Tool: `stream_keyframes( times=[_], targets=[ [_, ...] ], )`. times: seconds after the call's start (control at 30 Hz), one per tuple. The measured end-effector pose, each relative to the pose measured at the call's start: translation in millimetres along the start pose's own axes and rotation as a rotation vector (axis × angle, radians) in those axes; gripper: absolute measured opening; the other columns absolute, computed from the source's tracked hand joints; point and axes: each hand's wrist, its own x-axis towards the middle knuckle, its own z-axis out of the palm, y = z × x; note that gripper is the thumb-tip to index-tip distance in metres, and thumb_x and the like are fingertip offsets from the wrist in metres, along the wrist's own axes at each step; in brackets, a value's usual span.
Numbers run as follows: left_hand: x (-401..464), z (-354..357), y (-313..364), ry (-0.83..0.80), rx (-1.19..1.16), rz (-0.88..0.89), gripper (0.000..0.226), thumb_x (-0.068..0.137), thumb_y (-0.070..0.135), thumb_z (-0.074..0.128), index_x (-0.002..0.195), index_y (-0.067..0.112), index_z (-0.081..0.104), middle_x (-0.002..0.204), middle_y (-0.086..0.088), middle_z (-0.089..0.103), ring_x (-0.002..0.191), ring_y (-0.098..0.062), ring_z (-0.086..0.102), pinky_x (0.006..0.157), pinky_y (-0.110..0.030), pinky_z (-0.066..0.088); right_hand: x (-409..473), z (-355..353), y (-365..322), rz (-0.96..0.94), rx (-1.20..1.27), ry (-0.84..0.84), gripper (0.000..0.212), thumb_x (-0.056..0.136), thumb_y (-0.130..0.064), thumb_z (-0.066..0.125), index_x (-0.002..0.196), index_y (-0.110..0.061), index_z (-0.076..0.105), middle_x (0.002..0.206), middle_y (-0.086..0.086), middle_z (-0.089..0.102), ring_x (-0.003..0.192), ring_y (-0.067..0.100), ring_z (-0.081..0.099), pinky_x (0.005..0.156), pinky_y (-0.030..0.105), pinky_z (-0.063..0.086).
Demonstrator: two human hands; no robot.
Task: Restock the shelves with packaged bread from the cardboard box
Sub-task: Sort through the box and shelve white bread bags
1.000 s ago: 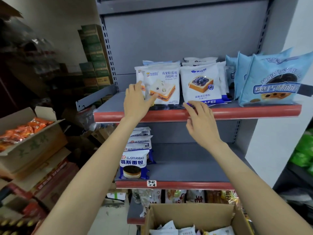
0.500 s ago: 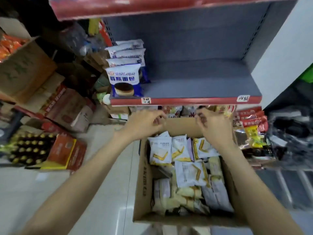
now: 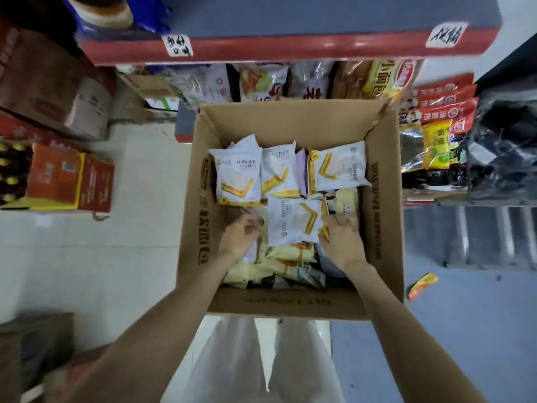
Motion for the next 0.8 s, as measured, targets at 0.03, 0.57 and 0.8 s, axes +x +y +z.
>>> stream_keyframes(
  times=[0.03,0.57,0.8],
  targets=[
    [10,12,-5,-0.019,-0.042,-0.043,0.027,0.093,0.026,0.057,0.119,0.019,0.056,0.114,-0.001,0.063,0.106,-0.018,0.059,0.08,-0.022,0.044,11,5,2,-0.039,-0.003,-0.01,0.047,0.096,-0.03,0.047,0.141,-0.021,0.036,0.146,0.005,0.035,0.133,0.028,0.033,0.096,0.042,0.045],
    [88,23,-47,0.518,0.237,0.023,0.055,0.089,0.027,0.06,0.136,0.008,0.04,0.134,-0.018,0.043,0.124,-0.037,0.039,0.098,-0.044,0.037,133,35,7,-0.284,-0.317,-0.269,0.084,0.074,-0.071,0.056,0.131,-0.012,0.035,0.136,0.01,0.042,0.128,0.029,0.033,0.104,0.053,0.025],
    [149,-20,-42,0.327,-0.176,-0.152,0.081,0.088,0.037,0.063,0.149,0.011,0.016,0.148,-0.007,0.036,0.134,-0.025,0.037,0.107,-0.035,0.035,128,44,3,-0.387,-0.136,-0.362,0.097,0.069,-0.069,0.063,0.144,-0.022,0.024,0.146,0.001,0.033,0.136,0.023,0.02,0.105,0.045,0.013]
  ],
)
